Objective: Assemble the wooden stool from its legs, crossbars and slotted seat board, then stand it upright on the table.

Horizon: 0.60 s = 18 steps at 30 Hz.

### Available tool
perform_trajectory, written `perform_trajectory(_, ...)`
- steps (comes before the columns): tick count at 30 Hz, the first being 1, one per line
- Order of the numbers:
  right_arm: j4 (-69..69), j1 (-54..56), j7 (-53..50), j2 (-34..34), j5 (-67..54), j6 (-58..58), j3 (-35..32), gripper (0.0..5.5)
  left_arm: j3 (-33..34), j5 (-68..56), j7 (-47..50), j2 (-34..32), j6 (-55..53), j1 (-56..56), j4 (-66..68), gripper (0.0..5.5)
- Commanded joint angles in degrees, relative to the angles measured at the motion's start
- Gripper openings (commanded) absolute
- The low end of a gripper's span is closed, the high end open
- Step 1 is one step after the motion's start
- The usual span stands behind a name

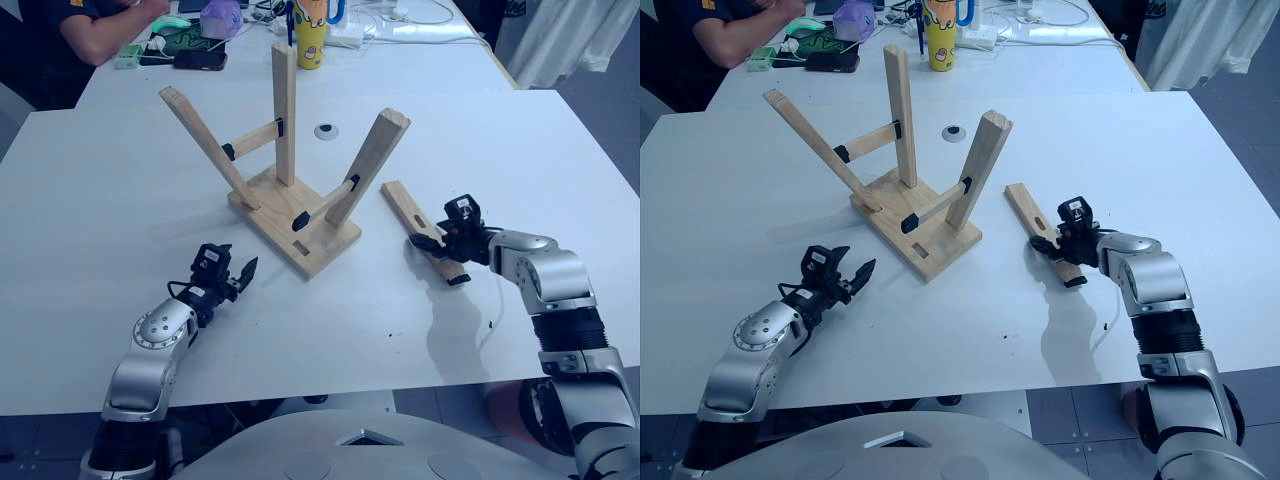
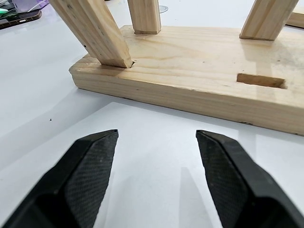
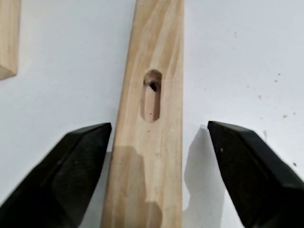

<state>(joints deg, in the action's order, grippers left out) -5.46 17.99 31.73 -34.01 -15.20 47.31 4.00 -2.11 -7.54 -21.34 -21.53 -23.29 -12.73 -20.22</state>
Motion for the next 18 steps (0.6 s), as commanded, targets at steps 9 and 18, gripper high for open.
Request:
perform_trajectory(9, -4.4, 0.8, -1.1, 2.1, 3.3, -6.8, -0.9, 2.06, -0.1, 0.9, 0.5, 0.7, 0.4, 0.9, 0.6, 3.04)
perform_trajectory(18, -10.0, 14.2, -10.5, 7.9, 2.9, -29.9, -12.3, 2.06, 3.0, -3.5, 1.0, 2.9, -0.7, 3.3, -2.7, 3.04)
